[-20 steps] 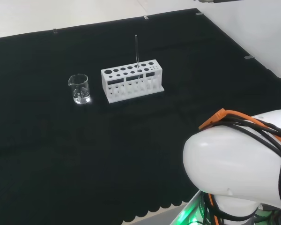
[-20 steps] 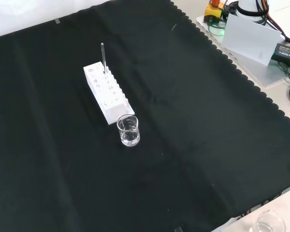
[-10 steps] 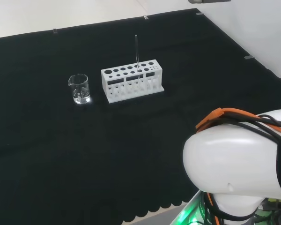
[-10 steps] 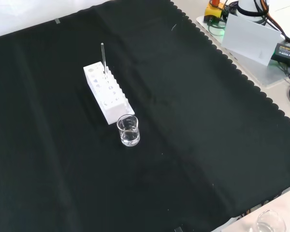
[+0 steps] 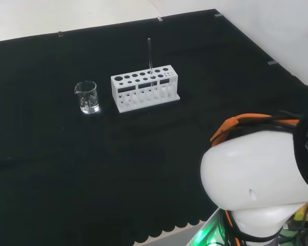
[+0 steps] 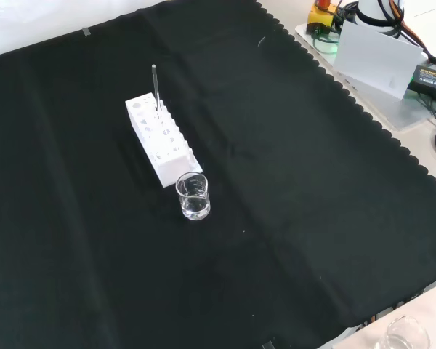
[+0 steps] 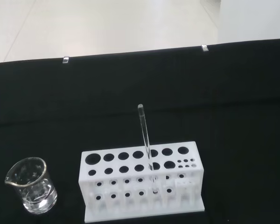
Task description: Take the glass rod from the white test tube rack.
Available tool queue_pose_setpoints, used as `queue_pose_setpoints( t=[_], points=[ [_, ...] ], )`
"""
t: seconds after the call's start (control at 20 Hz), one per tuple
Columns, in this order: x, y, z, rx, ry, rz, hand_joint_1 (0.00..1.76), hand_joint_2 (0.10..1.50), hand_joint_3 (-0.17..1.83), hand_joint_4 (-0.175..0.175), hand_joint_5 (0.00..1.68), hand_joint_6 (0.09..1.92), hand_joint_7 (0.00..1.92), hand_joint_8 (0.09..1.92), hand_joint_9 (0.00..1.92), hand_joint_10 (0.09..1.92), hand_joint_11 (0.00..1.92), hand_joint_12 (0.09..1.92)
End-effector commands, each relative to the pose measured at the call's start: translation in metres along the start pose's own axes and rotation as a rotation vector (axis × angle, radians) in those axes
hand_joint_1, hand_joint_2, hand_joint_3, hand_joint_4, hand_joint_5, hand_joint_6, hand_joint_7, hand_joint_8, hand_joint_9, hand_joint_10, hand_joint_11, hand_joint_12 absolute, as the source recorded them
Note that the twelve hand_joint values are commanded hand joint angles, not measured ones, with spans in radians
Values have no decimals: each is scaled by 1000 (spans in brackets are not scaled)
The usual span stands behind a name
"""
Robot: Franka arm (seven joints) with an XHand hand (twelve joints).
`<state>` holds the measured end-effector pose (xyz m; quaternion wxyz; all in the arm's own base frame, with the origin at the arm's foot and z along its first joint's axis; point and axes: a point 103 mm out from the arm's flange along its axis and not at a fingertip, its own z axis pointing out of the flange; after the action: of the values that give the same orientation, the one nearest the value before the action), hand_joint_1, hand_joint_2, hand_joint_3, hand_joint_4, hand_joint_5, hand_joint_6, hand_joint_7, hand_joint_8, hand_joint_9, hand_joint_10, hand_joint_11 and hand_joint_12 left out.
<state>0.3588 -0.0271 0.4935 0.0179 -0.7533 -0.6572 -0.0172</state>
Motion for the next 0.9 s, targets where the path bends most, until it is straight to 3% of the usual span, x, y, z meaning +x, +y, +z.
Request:
queue_pose_setpoints(
  t=[0.05, 0.9],
  points=[
    [-4, 65, 21, -2, 14, -18, 659, 1157, -175, -113, 243, 87, 123, 801, 212, 844, 30, 1456],
    [-7, 135, 74, 25, 75, -32, 681, 1160, -175, -112, 332, 87, 229, 820, 302, 811, 81, 1441]
  ],
)
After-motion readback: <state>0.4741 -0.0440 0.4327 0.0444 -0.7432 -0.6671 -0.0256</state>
